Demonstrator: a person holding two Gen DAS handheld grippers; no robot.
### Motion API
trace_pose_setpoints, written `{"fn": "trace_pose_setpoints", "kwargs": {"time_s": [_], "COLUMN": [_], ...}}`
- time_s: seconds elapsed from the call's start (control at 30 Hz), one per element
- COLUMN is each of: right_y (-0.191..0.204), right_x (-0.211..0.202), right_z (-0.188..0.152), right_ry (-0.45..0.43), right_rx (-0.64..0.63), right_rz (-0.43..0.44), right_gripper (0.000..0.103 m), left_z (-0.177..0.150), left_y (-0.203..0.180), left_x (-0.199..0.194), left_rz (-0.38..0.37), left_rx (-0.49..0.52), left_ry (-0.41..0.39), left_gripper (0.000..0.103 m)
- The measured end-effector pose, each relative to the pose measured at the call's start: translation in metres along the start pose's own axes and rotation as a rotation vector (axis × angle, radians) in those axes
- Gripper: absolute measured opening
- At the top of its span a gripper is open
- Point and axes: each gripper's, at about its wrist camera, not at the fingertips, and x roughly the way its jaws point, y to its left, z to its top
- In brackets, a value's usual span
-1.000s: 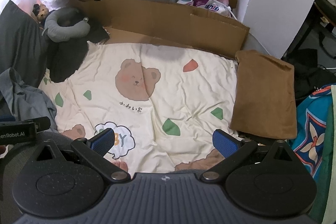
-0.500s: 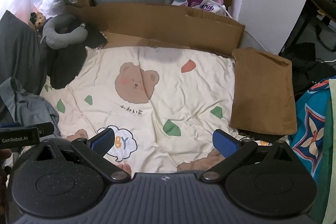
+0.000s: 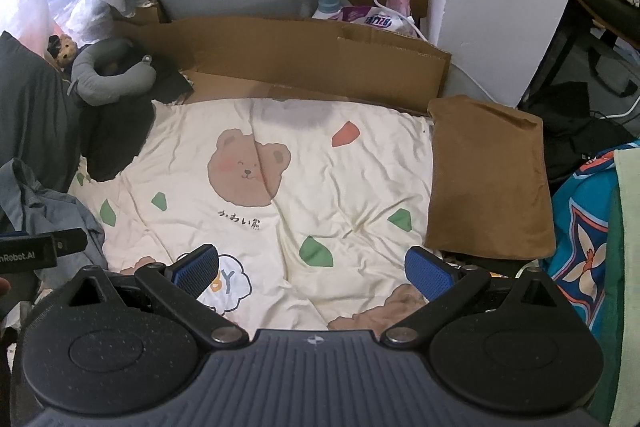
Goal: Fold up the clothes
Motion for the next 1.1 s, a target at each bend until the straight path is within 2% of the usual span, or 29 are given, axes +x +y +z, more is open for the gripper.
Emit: {"fn": "trace_pose_setpoints", "kwargs": {"time_s": [0.53, 1.1], "right_y": [0.000, 0.027], "right_x": [0.009, 0.030], "right_z": [0.012, 0.030], "right_ry": [-0.019, -0.037], "right_rx": [0.002, -0.050], "right_rz": [0.016, 0.063], "right_gripper": [0.102, 0.102], "left_z": [0.009, 0.017], "left_y": [0.019, 0.086], "left_x": [0.005, 0.019], "left_rz": [0.009, 0.041], "left_rx": [-0.026, -0.120], "left_ry": [-0.009, -0.036], "left_gripper": [0.101, 0.098]}}
